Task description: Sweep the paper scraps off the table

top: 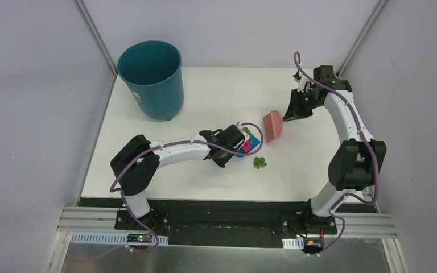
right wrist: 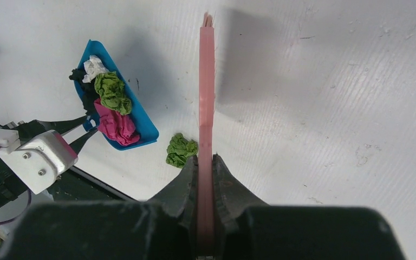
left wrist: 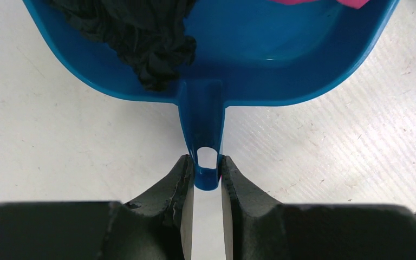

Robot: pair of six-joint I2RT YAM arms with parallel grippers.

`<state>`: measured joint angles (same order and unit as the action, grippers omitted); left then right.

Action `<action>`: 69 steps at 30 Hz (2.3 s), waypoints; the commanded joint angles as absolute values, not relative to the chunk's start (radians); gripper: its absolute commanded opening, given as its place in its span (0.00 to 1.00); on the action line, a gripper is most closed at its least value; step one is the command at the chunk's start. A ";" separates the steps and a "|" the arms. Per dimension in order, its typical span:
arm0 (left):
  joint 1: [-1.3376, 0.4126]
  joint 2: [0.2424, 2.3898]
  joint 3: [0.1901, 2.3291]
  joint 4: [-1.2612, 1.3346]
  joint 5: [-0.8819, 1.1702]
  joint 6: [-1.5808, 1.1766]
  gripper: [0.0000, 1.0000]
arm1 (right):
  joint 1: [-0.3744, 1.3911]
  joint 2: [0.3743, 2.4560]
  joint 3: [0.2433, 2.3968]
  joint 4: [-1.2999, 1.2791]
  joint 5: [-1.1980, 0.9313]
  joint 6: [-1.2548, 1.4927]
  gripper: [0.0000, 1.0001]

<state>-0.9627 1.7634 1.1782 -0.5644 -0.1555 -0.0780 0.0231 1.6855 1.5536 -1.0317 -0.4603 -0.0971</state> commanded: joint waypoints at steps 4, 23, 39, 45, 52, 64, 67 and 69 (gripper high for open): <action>-0.970 1.724 1.213 -0.542 -0.153 -0.128 0.00 | 0.017 1.637 1.547 -0.986 -0.504 -0.071 0.00; -0.946 1.554 1.365 -0.787 -0.188 -0.044 0.00 | -0.038 1.472 1.245 -0.858 -0.748 -0.003 0.00; -0.696 1.518 1.699 -1.192 -0.215 -0.068 0.00 | -0.058 1.425 1.164 -0.821 -0.811 0.018 0.00; -0.619 1.526 1.816 -1.235 -0.222 -0.082 0.00 | -0.061 1.423 1.160 -0.819 -0.819 0.018 0.00; -0.526 1.567 1.935 -1.234 -0.103 -0.084 0.00 | -0.061 1.436 1.158 -0.821 -0.816 0.014 0.00; -0.404 1.669 2.051 -1.225 0.012 -0.108 0.00 | -0.061 1.443 1.158 -0.823 -0.821 0.012 0.00; -0.363 1.690 2.068 -1.222 0.083 -0.124 0.00 | -0.061 1.450 1.158 -0.823 -0.824 0.009 0.00; -0.340 1.705 2.079 -1.218 0.129 -0.136 0.00 | -0.061 1.454 1.158 -0.825 -0.823 0.007 0.00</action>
<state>-0.3840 1.6958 2.0178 -1.2411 0.0265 -0.0982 -0.0555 1.4605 1.1542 -0.8570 -0.7879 0.0181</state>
